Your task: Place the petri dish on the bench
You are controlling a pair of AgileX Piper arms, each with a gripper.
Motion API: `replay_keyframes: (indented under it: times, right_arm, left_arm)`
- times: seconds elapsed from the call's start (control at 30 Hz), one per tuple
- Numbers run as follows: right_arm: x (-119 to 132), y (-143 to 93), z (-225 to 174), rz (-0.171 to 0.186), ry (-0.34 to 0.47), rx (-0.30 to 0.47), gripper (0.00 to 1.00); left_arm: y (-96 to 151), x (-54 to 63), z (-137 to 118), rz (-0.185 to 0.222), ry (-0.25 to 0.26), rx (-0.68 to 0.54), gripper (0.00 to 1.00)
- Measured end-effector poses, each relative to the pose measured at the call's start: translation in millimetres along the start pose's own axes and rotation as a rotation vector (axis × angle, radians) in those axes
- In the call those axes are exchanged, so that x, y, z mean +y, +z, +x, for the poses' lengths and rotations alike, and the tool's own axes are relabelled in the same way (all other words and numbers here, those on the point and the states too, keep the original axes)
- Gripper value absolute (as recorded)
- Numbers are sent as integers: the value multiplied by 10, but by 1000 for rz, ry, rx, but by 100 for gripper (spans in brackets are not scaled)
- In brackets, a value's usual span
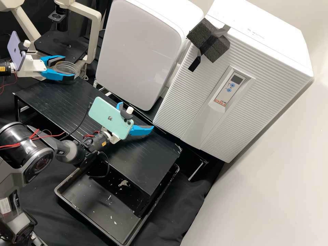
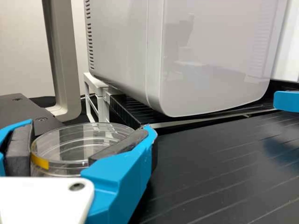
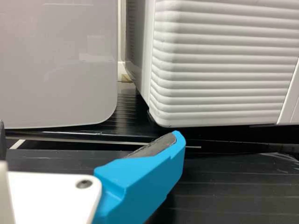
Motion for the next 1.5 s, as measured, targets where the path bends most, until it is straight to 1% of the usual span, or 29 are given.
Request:
replay_keyframes:
  times: [0.3, 0.77, 0.9, 1.03, 1.07, 1.3, 1.5]
  right_arm:
    - [0, 0, 0, 0, 0, 0, 100]
    - [0, 0, 0, 0, 0, 0, 100]
    - [0, 0, 0, 0, 0, 0, 100]
    - [0, 0, 0, 0, 0, 0, 100]
    - [0, 0, 0, 0, 0, 0, 100]
    - [0, 0, 0, 0, 0, 0, 100]
    - [0, 0, 0, 0, 0, 0, 100]
  left_arm:
    - [-7, -26, 13, 0, 6, -5, 0]
    - [-10, -22, 13, -6, 10, -7, 0]
    - [9, -28, 15, -23, 8, -12, 0]
    - [11, -28, 16, -24, 8, -13, 0]
    - [11, -28, 16, -24, 8, -13, 100]
    - [-1, -24, 15, -26, 11, -4, 100]
    - [-25, -29, 12, -26, 2, 7, 100]
